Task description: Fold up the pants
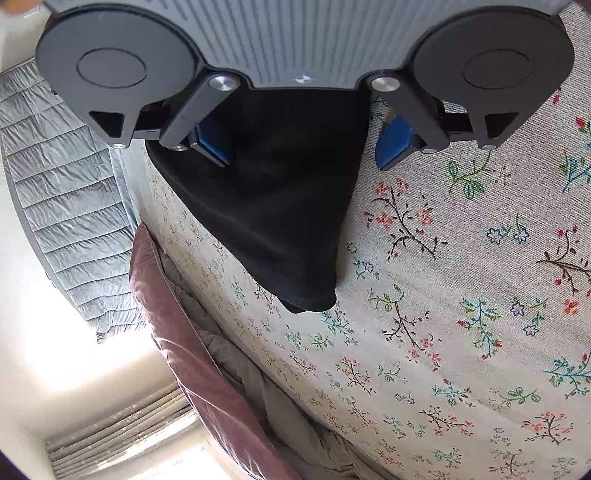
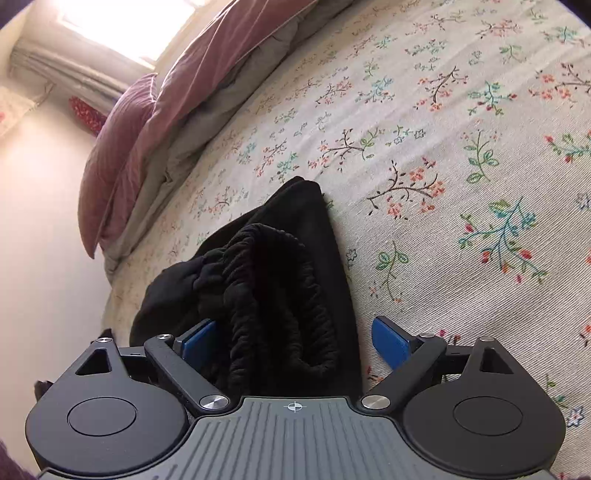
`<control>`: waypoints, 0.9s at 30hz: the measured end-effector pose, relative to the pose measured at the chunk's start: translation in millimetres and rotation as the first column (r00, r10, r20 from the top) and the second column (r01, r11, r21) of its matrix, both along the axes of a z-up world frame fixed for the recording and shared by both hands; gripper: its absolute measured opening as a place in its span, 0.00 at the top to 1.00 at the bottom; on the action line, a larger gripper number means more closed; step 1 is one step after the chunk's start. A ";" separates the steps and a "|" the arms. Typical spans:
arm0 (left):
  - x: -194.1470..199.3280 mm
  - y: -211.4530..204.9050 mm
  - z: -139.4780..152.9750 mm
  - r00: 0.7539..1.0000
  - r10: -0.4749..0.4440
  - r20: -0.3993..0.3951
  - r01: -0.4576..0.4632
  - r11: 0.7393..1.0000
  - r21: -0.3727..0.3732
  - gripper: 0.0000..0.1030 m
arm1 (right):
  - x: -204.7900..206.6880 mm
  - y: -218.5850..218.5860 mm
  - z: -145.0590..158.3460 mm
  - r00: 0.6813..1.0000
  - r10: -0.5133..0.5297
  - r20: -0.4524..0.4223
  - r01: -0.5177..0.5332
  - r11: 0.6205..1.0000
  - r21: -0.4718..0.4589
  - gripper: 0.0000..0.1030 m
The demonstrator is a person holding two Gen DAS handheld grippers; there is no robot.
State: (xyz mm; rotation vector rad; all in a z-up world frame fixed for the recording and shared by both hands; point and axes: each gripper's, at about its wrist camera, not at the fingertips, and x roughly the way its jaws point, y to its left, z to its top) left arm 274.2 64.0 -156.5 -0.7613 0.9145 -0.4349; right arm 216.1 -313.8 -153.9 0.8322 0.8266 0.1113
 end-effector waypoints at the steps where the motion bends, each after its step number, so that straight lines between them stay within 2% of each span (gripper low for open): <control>1: 0.6 -0.6 -0.4 1.000 0.002 -0.002 -0.002 1.000 -0.012 0.09 | 0.4 0.4 -0.8 1.000 0.004 0.004 -0.004 1.000 0.016 0.11; 5: 1.2 -8.5 -2.1 1.000 -0.029 0.006 0.029 0.999 -0.043 0.09 | 5.0 8.4 -2.7 1.000 0.025 0.017 -0.025 1.000 0.008 0.10; 8: -0.9 -21.2 -0.6 0.997 -0.056 0.044 0.055 0.998 0.028 0.11 | 7.1 10.8 -3.2 0.999 0.023 0.029 -0.024 1.000 0.005 0.10; 9: -3.0 -28.4 2.2 0.996 -0.063 0.068 0.057 0.995 0.088 0.23 | 7.4 11.3 -3.3 0.999 0.024 0.032 -0.024 1.000 0.002 0.10; 11: -6.1 -40.8 5.9 0.991 -0.078 0.104 0.057 0.979 0.194 0.36 | 7.7 14.9 -3.1 0.999 0.025 0.040 -0.024 1.000 -0.019 0.11; 12: -7.8 -45.1 8.3 0.989 -0.083 0.122 0.054 0.973 0.224 0.45 | 7.9 17.8 -2.5 0.999 0.022 0.043 -0.020 0.999 -0.039 0.16; 13: -9.1 -46.2 10.7 0.987 -0.087 0.134 0.053 0.970 0.237 0.51 | 7.7 21.2 -1.9 0.999 0.021 0.047 -0.019 0.998 -0.057 0.19; 15: -10.7 -46.4 18.0 0.985 -0.086 0.151 0.048 0.970 0.239 0.58 | 6.9 27.6 -0.6 0.998 0.023 0.050 -0.019 0.997 -0.081 0.43; 18: -17.2 -49.8 32.9 0.969 -0.090 0.230 0.024 0.961 0.275 0.60 | 5.5 36.1 8.6 0.998 0.021 0.065 -0.012 0.992 -0.127 0.57; 20: -17.9 -44.9 44.6 0.956 -0.078 0.284 0.001 0.965 0.261 0.60 | 5.0 41.2 17.9 0.997 0.014 0.076 -0.002 0.987 -0.160 0.60; 25: -3.6 -14.2 73.3 0.924 -0.007 0.383 -0.076 0.976 0.203 0.60 | 14.2 52.1 55.0 0.981 0.051 0.186 -0.010 0.976 -0.216 0.63; 27: 4.4 -1.3 74.3 0.924 0.014 0.382 -0.101 0.973 0.208 0.60 | 29.1 56.6 69.8 0.968 0.085 0.236 -0.033 0.975 -0.218 0.64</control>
